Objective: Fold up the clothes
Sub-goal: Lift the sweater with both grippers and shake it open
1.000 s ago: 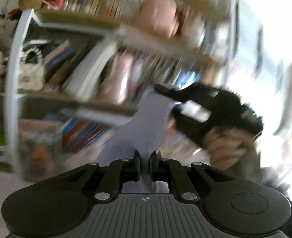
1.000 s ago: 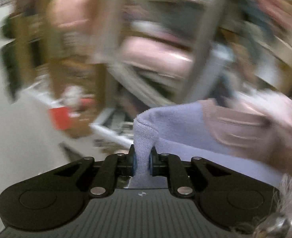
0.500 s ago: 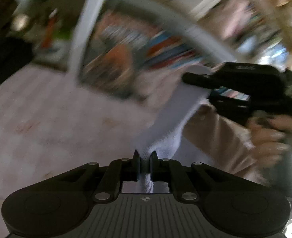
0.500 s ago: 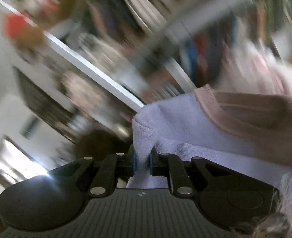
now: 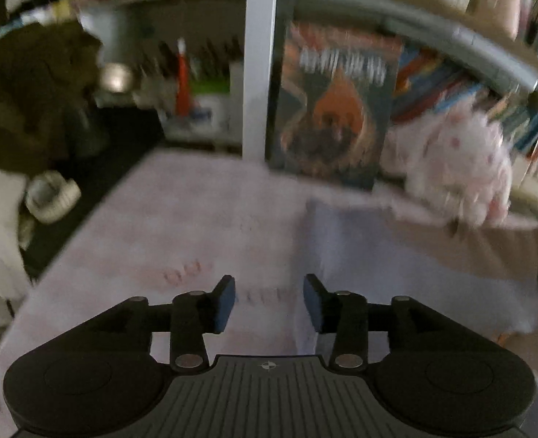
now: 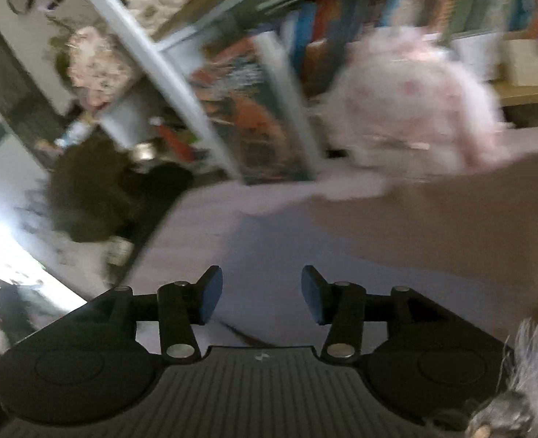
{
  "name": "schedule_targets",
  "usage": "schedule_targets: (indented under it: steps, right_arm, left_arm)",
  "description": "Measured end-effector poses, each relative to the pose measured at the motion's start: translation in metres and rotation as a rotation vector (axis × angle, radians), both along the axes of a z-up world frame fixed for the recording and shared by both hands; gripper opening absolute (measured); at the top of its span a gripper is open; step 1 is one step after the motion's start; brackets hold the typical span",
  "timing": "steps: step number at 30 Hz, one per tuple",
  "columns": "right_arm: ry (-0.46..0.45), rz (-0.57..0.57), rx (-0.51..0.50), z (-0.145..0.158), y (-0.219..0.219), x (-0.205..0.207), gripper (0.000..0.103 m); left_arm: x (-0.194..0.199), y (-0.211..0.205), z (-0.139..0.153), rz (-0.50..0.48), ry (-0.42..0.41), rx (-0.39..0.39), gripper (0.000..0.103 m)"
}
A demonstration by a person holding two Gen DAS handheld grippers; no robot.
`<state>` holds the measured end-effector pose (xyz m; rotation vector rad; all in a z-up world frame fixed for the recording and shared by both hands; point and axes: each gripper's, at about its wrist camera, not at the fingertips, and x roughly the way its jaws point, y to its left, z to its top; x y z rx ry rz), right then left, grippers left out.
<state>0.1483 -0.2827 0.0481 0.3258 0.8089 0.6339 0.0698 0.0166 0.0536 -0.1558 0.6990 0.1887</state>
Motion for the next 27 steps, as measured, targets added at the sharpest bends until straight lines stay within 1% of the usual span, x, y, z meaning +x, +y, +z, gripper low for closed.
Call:
schedule_targets:
  steps: [2, 3, 6, 9, 13, 16, 17, 19, 21, 22, 24, 25, 26, 27]
  right_arm:
    - [0.02, -0.071, -0.041, -0.011, -0.026, -0.008, 0.046]
    - [0.027, -0.104, -0.055, -0.015, -0.038, -0.011, 0.046]
    - [0.027, -0.196, -0.095, -0.028, -0.068, -0.022, 0.046]
    - [0.026, -0.257, -0.136, -0.04, -0.085, -0.031, 0.046]
    - [0.031, -0.32, -0.177, -0.049, -0.099, -0.032, 0.046]
    - [0.055, -0.33, -0.231, -0.057, -0.106, -0.03, 0.046]
    - [0.071, -0.324, -0.244, -0.06, -0.107, -0.03, 0.046]
    - [0.09, -0.298, -0.26, -0.065, -0.108, -0.033, 0.046]
    - [0.099, -0.251, -0.296, -0.071, -0.104, -0.036, 0.043]
    - [0.089, -0.23, -0.318, -0.073, -0.101, -0.038, 0.043]
    - [0.041, -0.184, -0.381, -0.074, -0.093, -0.042, 0.041]
    - [0.018, -0.158, -0.415, -0.075, -0.089, -0.044, 0.037]
    - [-0.005, -0.132, -0.447, -0.076, -0.085, -0.046, 0.03]
    - [-0.021, -0.106, -0.465, -0.076, -0.083, -0.047, 0.025]
  left_arm:
    - [-0.005, -0.014, 0.007, -0.059, -0.024, -0.035, 0.043]
    - [-0.007, -0.021, 0.01, -0.088, -0.036, -0.053, 0.046]
    - [-0.015, -0.041, 0.021, -0.176, -0.07, -0.105, 0.049]
    - [-0.018, -0.093, 0.003, -0.331, -0.012, -0.05, 0.049]
    - [-0.022, -0.161, -0.021, -0.537, 0.067, 0.024, 0.049]
    - [-0.031, -0.19, -0.03, -0.604, 0.067, 0.105, 0.049]
    - [-0.032, -0.192, -0.031, -0.604, 0.065, 0.118, 0.049]
    - [-0.03, -0.186, -0.03, -0.581, 0.062, 0.113, 0.049]
    - [-0.027, -0.174, -0.027, -0.519, 0.058, 0.09, 0.049]
    - [-0.026, -0.166, -0.025, -0.485, 0.054, 0.078, 0.049]
    - [-0.026, -0.151, -0.023, -0.412, 0.045, 0.058, 0.049]
    - [-0.026, -0.144, -0.021, -0.384, 0.041, 0.06, 0.049]
    - [-0.027, -0.137, -0.02, -0.357, 0.038, 0.061, 0.049]
    - [-0.027, -0.132, -0.02, -0.339, 0.04, 0.074, 0.049]
